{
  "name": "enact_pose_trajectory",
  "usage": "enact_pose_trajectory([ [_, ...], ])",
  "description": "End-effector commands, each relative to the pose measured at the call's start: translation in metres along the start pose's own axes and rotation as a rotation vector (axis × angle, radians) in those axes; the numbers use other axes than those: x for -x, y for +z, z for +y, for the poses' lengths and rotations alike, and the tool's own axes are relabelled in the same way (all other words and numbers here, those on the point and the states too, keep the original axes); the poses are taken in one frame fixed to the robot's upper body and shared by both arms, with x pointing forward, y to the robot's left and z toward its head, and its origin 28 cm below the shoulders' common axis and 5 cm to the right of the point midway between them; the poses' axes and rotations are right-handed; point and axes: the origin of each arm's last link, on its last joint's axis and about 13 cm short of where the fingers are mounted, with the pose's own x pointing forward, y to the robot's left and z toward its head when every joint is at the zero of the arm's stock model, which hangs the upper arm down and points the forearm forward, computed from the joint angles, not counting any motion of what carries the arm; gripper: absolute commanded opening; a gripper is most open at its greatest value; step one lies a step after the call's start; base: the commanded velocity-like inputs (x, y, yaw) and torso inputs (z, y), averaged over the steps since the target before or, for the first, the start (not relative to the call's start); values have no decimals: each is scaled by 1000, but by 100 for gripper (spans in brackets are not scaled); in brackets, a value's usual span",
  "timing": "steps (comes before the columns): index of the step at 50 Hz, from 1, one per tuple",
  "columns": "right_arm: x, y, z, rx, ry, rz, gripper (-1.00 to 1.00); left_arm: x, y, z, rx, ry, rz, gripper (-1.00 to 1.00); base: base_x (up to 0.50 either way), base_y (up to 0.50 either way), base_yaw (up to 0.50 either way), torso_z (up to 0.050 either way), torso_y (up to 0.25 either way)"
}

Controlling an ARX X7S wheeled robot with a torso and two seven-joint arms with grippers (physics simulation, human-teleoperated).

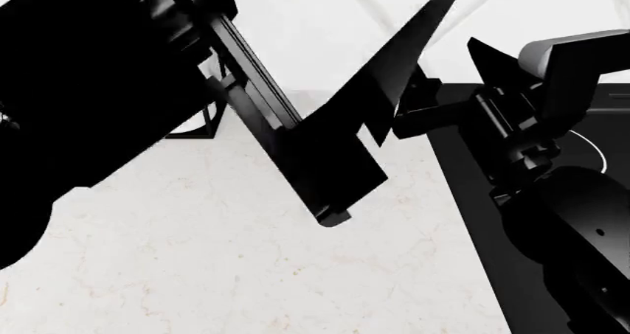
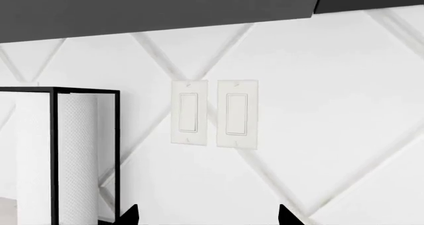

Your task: Pick the brussel sprout, peach from the counter and place them in the cabinet. Then close the cabinet.

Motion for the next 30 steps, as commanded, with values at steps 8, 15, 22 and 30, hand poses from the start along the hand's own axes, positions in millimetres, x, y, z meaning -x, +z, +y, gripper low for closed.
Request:
enact_pose_trajectory([
  [8, 1, 2, -1, 7, -3, -3, 100, 13, -57, -18, 54, 60, 234, 100, 0, 0, 0, 0, 0],
  [15, 2, 3, -3, 8, -10, -6, 100, 22, -78, -13, 72, 184, 309, 100, 0, 0, 0, 0, 0],
  [22, 3, 5, -5, 12, -19, -10, 100, 33, -87, -20, 99, 230, 315, 100, 0, 0, 0, 0, 0],
  [30, 4, 11, -8, 19, -35, -26, 100, 48, -86, -33, 155, 226, 273, 100, 0, 0, 0, 0, 0],
])
